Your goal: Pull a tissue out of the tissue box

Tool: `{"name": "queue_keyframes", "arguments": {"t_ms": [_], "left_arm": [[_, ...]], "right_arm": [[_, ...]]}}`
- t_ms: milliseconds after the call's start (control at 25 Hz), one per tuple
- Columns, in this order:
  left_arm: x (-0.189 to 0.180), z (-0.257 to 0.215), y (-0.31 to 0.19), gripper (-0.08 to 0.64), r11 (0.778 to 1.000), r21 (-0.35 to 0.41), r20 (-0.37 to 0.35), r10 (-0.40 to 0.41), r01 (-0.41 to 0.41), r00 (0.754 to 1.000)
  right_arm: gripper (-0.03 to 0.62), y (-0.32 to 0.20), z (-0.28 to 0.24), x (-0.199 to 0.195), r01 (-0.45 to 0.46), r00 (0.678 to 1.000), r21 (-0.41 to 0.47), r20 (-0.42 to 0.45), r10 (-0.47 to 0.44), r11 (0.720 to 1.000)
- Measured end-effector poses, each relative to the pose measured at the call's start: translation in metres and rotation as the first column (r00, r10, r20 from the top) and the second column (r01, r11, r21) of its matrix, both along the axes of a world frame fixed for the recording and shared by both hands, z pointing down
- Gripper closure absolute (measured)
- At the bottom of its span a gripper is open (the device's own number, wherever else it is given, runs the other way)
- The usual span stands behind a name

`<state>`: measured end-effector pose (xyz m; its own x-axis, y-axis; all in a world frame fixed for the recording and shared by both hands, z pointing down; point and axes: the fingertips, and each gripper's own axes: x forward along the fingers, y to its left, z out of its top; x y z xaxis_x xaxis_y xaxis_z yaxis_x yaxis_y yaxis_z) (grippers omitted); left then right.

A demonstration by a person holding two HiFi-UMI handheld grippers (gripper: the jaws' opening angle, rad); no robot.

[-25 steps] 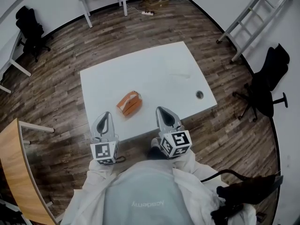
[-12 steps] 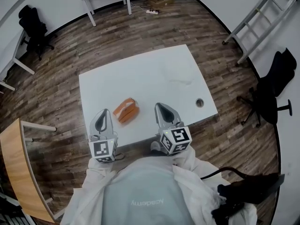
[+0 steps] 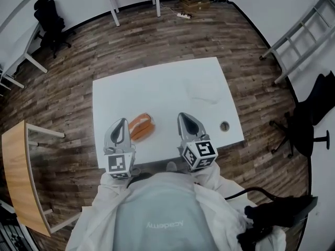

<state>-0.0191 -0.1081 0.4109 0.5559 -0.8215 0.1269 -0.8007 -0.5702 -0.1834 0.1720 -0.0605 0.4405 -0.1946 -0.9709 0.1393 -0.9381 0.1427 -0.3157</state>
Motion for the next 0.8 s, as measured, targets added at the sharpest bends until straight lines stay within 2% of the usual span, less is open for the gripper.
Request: {"name": "queue_keyframes", "arguments": {"t_ms": [440, 800], "left_arm": [[-0.017, 0.013, 0.006, 0.560, 0.997, -0.039, 0.029, -0.058, 0.059, 0.998], [-0.016, 0.015, 0.002, 0.560, 0.998, -0.033, 0.034, -0.050, 0.051, 0.998]], "right_arm": [[0.592, -0.004, 0.015, -0.011, 0.052, 0.998, -0.037, 0.030, -0.051, 0.998], [0.592, -0.014, 0.018, -0.016, 0.063, 0.998, -0.052, 0.025, -0.062, 0.997]]}}
